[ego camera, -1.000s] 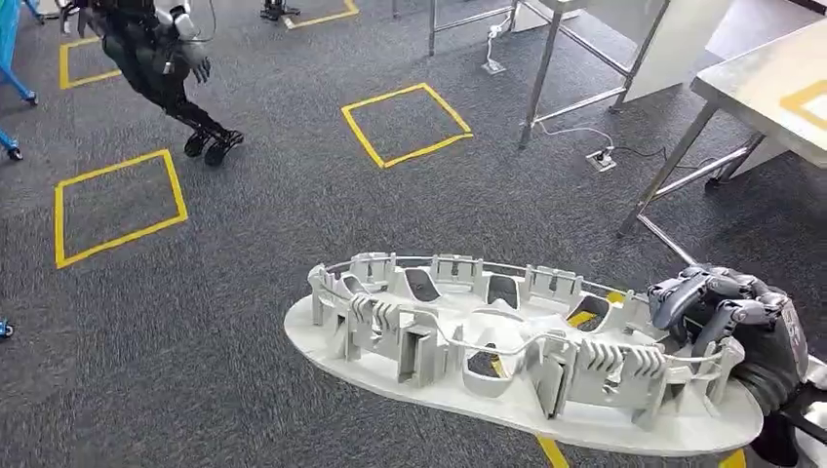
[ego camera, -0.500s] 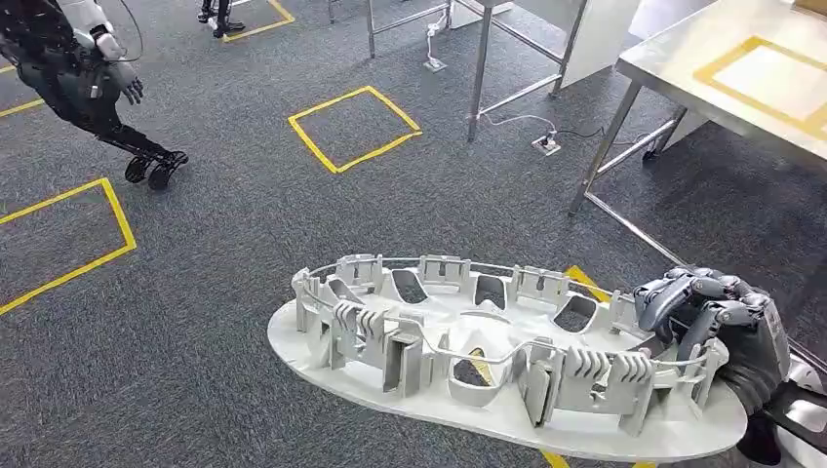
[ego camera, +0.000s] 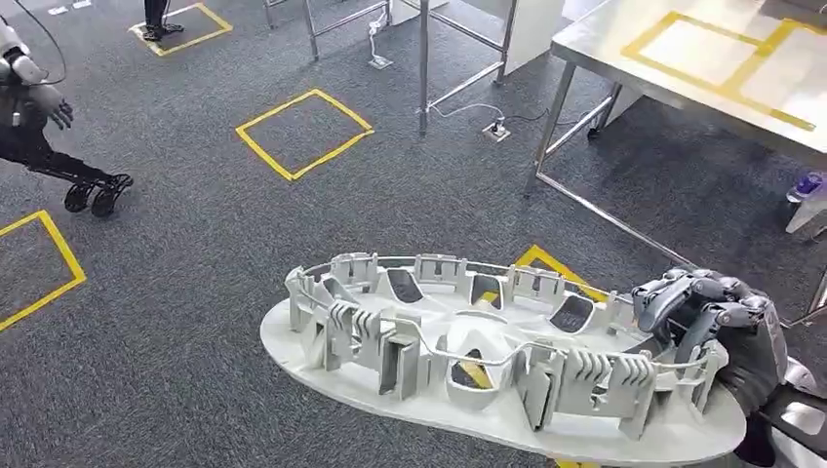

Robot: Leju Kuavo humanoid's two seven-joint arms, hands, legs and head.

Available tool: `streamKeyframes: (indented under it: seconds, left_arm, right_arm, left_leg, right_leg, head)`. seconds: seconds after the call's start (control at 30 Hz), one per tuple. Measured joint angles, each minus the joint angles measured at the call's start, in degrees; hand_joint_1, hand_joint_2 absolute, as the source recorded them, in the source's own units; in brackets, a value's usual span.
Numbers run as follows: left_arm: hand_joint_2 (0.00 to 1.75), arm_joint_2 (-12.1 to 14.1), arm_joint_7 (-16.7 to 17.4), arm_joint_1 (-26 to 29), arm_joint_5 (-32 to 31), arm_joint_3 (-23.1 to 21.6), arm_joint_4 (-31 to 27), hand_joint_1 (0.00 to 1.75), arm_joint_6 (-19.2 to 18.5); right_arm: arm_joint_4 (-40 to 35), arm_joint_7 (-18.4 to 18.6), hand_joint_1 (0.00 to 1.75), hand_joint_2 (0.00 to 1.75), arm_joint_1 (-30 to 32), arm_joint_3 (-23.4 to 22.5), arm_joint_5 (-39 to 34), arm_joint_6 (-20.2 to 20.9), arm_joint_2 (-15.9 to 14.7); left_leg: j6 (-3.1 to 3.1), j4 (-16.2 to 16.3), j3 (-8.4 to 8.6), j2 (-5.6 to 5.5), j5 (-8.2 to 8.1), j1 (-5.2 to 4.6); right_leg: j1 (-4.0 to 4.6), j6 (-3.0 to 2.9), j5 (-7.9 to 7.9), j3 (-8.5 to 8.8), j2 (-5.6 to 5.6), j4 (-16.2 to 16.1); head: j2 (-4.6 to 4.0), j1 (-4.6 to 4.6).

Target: Take the parts from the cabinet and place them on the table.

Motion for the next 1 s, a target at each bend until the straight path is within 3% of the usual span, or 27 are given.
streamKeyframes:
  seconds: [0.03, 0.07, 0.1, 0.13, 0.17, 0.2, 0.23, 0.27, 0.3, 0.33, 0.37, 0.4, 0.43, 0.5, 0.53, 0.57, 0.6, 0.63, 0.7, 0.73, 0.77, 0.8, 0.83, 0.87, 0.9, 0.93, 1.0]
  left_arm:
    - [1.75, -0.02, -0.02, -0.12, -0.09, -0.02, 0.0, 0.0, -0.13]
    - [1.75, -0.09, -0.02, -0.2, -0.09, -0.07, 0.0, 0.0, -0.22]
    - [1.75, -0.15, -0.02, -0.24, -0.18, -0.07, 0.0, 0.0, -0.29]
    - [1.75, -0.15, -0.02, -0.19, -0.2, -0.09, 0.02, 0.0, -0.29]
    - [1.75, -0.13, 0.2, -0.1, -0.28, -0.09, 0.02, 0.0, -0.18]
    - [1.75, -0.11, 0.39, -0.03, -0.46, -0.09, 0.02, 0.0, 0.04]
    - [1.75, -0.13, 0.52, 0.03, -0.61, -0.09, 0.02, 0.0, 0.17]
    - [1.75, -0.15, 0.57, 0.05, -0.66, -0.09, 0.02, 0.0, 0.17]
    - [1.75, -0.2, 0.59, 0.04, -0.66, -0.09, 0.02, 0.0, 0.17]
    - [1.75, -0.2, 0.59, 0.03, -0.66, -0.09, 0.02, 0.0, 0.17]
    - [1.75, -0.2, 0.59, 0.02, -0.66, -0.09, 0.02, 0.0, 0.15]
    - [1.75, -0.2, 0.59, 0.0, -0.66, -0.09, 0.02, 0.0, 0.11]
    - [1.75, -0.24, 0.59, 0.0, -0.66, -0.09, 0.02, 0.0, -0.05]
    - [1.75, -0.33, 0.55, 0.0, -0.66, -0.09, 0.02, 0.0, -0.2]
    - [1.75, -0.39, 0.48, -0.04, -0.68, -0.09, 0.02, 0.0, -0.22]
    - [1.75, -0.7, 0.44, -0.07, -0.68, -0.09, 0.04, 0.0, -0.26]
    - [1.75, -0.65, 0.31, -0.1, -0.68, -0.09, 0.0, 0.0, -0.26]
    - [1.75, -0.61, 0.26, -0.04, -0.68, -0.09, 0.0, 0.0, -0.26]
    - [1.75, -0.68, 0.26, 0.09, -0.72, -0.09, 0.0, 0.0, -0.26]
    - [1.75, -0.68, 0.26, 0.1, -0.77, -0.09, 0.0, 0.0, -0.26]
    - [1.75, -0.68, 0.26, 0.09, -0.81, -0.09, 0.0, 0.0, -0.26]
    - [1.75, -0.72, 0.26, 0.05, -0.87, -0.09, 0.0, 0.0, -0.26]
    - [1.75, -0.81, 0.26, 0.02, -0.96, -0.13, 0.0, 0.0, -0.29]
    - [1.75, -0.87, 0.26, 0.0, -1.01, -0.22, 0.0, 0.0, -0.29]
    - [1.75, -0.85, 0.26, -0.01, -1.05, -0.31, 0.0, 0.0, -0.29]
    - [1.75, -0.87, 0.24, -0.03, -1.05, -0.35, 0.0, 0.0, -0.29]
    - [1.75, -0.85, 0.24, -0.1, -1.18, -0.46, 0.0, 0.0, -0.29]
  right_arm:
    - [-0.02, 0.33, 1.75, 1.75, -0.38, 0.07, -0.07, -0.02, 0.07]
    - [-0.04, 0.68, 1.75, 1.75, -0.68, 0.11, -0.11, -0.05, 0.15]
    - [-0.04, 0.92, 1.75, 1.75, -1.08, 0.13, -0.35, -0.05, 0.18]
    - [-0.04, 1.16, 1.75, 1.75, -1.35, 0.18, -0.68, -0.05, 0.18]
    - [-0.02, 1.25, 1.75, 1.75, -1.49, 0.26, -0.92, 0.02, 0.35]
    - [0.02, 1.25, 1.75, 1.75, -1.59, 0.35, -1.14, 0.11, 0.44]
    - [0.15, 1.25, 1.75, 1.75, -1.8, 0.42, -1.2, 0.26, 0.55]
    - [0.28, 1.25, 1.75, 1.75, -2.09, 0.53, -1.2, 0.39, 0.64]
    - [0.31, 1.33, 1.75, 1.75, -2.35, 0.61, -1.2, 0.44, 0.68]
    - [0.31, 1.38, 1.75, 1.75, -2.64, 0.7, -1.18, 0.46, 0.83]
    - [0.31, 1.45, 1.75, 1.75, -3.0, 0.79, -1.12, 0.46, 1.05]
    - [0.31, 1.51, 1.75, 1.75, -3.24, 0.87, -0.94, 0.46, 1.33]
    - [0.33, 1.62, 1.75, 1.75, -3.46, 0.99, -0.76, 0.44, 1.51]
    - [0.31, 1.64, 1.75, 1.75, -3.42, 1.18, -0.5, 0.41, 1.77]
    - [0.31, 1.64, 1.75, 1.75, -3.44, 1.23, -0.39, 0.44, 1.82]
    - [0.31, 1.64, 1.75, 1.75, -3.42, 1.23, -0.37, 0.44, 1.84]
    - [0.28, 1.62, 1.75, 1.75, -3.61, 1.23, -0.37, 0.48, 1.84]
    - [0.31, 1.62, 1.75, 1.75, -3.87, 1.27, -0.35, 0.55, 1.88]
    - [0.31, 1.62, 1.75, 1.75, -3.75, 1.55, -0.35, 0.61, 2.01]
    - [0.31, 1.62, 1.75, 1.75, -3.77, 1.62, -0.35, 0.68, 2.01]
    - [0.33, 1.64, 1.75, 1.75, -3.76, 1.64, -0.35, 0.76, 2.01]
    - [0.33, 1.66, 1.75, 1.75, -3.77, 1.64, -0.35, 0.83, 2.01]
    - [0.31, 1.69, 1.75, 1.75, -3.89, 1.66, -0.35, 0.87, 2.01]
    - [0.31, 1.75, 1.75, 1.75, -4.11, 1.68, -0.37, 0.89, 2.01]
    - [0.31, 1.86, 1.75, 1.75, -4.34, 1.68, -0.35, 0.92, 2.01]
    - [0.31, 1.99, 1.75, 1.75, -4.48, 1.77, -0.35, 0.94, 2.06]
    - [0.31, 2.04, 1.75, 1.75, -4.52, 1.77, -0.39, 0.94, 2.03]
  left_leg:
    - [-0.34, 0.01, 0.09, 0.61, -0.12, 0.02]
    - [-0.84, 0.55, -0.33, -0.53, -0.75, 0.32]
    - [-1.07, 2.97, -1.3, -3.15, -2.49, 0.37]
    - [-1.17, 7.5, -3.43, -4.78, -4.88, 0.49]
    - [-1.23, 12.54, -5.95, -5.47, -7.06, 0.5]
    - [-1.23, 17.17, -8.41, -5.73, -8.61, 0.48]
    - [-1.23, 19.37, -9.72, -5.79, -8.73, 0.48]
    - [-1.13, 18.61, -9.64, -5.81, -7.46, 0.48]
    - [-0.98, 15.18, -8.23, -5.89, -5.04, 0.49]
    - [-0.81, 9.79, -5.72, -6.36, -2.1, 0.52]
    - [-0.59, 4.13, -2.99, -7.82, 0.43, 0.53]
    - [-0.28, 1.07, -1.52, -10.93, 0.51, 0.68]
    - [-0.36, 0.43, -1.44, -10.53, 0.36, 0.77]
    - [0.01, 0.7, -1.21, -9.44, 0.43, 0.38]
    - [0.34, 0.58, -1.18, -8.87, 0.65, 0.36]
    - [0.97, 0.1, -1.11, -7.97, 1.06, 0.87]
    - [1.24, 0.07, -1.14, -7.42, 1.06, 0.8]
    - [1.45, 0.08, -1.15, -6.73, 1.01, 0.77]
    - [1.58, 0.12, -1.27, -5.14, 0.93, 0.62]
    - [1.58, 0.14, -1.29, -4.44, 0.91, 0.6]
    - [1.57, 0.15, -1.28, -3.75, 0.89, 0.6]
    - [1.52, 0.16, -1.18, -3.14, 0.83, 0.61]
    - [1.4, 0.19, -1.04, -2.54, 0.71, 0.61]
    - [1.16, 0.24, -0.82, -2.01, 0.55, 0.61]
    - [0.91, 0.29, -0.68, -1.58, 0.39, 0.34]
    - [0.54, 0.48, -0.85, -1.23, 0.16, -0.02]
    - [0.22, 0.38, -0.6, -0.33, 0.1, 0.0]
  right_leg:
    - [-0.09, -0.41, 0.2, -0.08, 0.55, -0.15]
    - [-0.55, -0.79, 0.43, 0.07, 1.01, -0.37]
    - [-0.59, -1.1, 0.49, 0.02, 1.5, -0.35]
    - [-0.59, -1.29, 0.57, -0.11, 1.92, -0.34]
    - [-0.58, -1.39, 0.63, -0.24, 2.45, -0.33]
    - [-0.53, -1.44, 0.67, -0.35, 3.05, -0.3]
    - [-0.52, -1.45, 0.69, -0.37, 3.62, -0.29]
    - [-0.52, -1.45, 0.69, -0.34, 4.27, -0.25]
    - [-0.52, -1.43, 0.7, -0.25, 4.91, -0.24]
    - [-0.53, -1.37, 0.74, -0.14, 5.57, -0.24]
    - [-0.57, -1.25, 0.79, -0.08, 6.23, -0.24]
    - [-0.51, -1.04, 0.82, -0.21, 6.61, -0.18]
    - [-0.29, -0.65, 0.9, -0.52, 7.3, -0.01]
    - [-0.77, 0.21, 1.29, -0.93, 8.35, -0.25]
    - [-0.83, 0.62, 1.51, -1.09, 8.97, -0.42]
    - [-0.91, 0.77, 1.18, -1.38, 8.64, 0.09]
    - [-0.52, 0.93, -0.13, -2.39, 6.05, 1.8]
    - [-0.52, 1.15, -2.29, -4.01, 4.24, 5.3]
    - [-0.61, 1.54, -6.73, -8.66, 2.68, 15.66]
    - [-0.63, 1.66, -7.35, -9.98, 2.54, 18.63]
    - [-0.63, 1.67, -6.73, -9.82, 2.43, 18.5]
    - [-0.64, 1.6, -5.07, -8.13, 2.28, 15.64]
    - [-0.63, 1.48, -2.67, -5.3, 1.82, 10.41]
    - [-0.61, 1.32, -0.24, -1.66, 0.53, 3.93]
    - [-0.38, 1.1, -0.34, 0.33, -2.07, -0.05]
    - [-0.17, 0.4, -0.22, 0.6, -1.36, -0.18]
    - [-0.01, 0.0, -0.28, 0.26, -0.32, -0.08]
  head:
    - [0.0, 0.09]
    - [0.0, 0.04]
    - [0.0, -0.31]
    - [0.0, -0.41]
    - [0.0, -0.46]
    - [0.0, -0.48]
    - [0.0, -0.44]
    - [0.0, -0.48]
    - [0.0, -0.48]
    - [0.0, -0.48]
    - [0.0, -0.5]
    - [0.0, -0.44]
    - [0.0, -0.39]
    - [0.0, -0.44]
    - [0.0, -0.46]
    - [0.0, -0.5]
    - [0.0, -0.03]
    - [0.0, 0.18]
    - [0.0, 0.15]
    - [0.0, 0.2]
    - [0.0, 0.11]
    - [0.0, 0.22]
    - [0.0, 0.13]
    - [0.0, 0.2]
    - [0.0, 0.18]
    - [0.0, 0.04]
    - [0.0, 0.09]
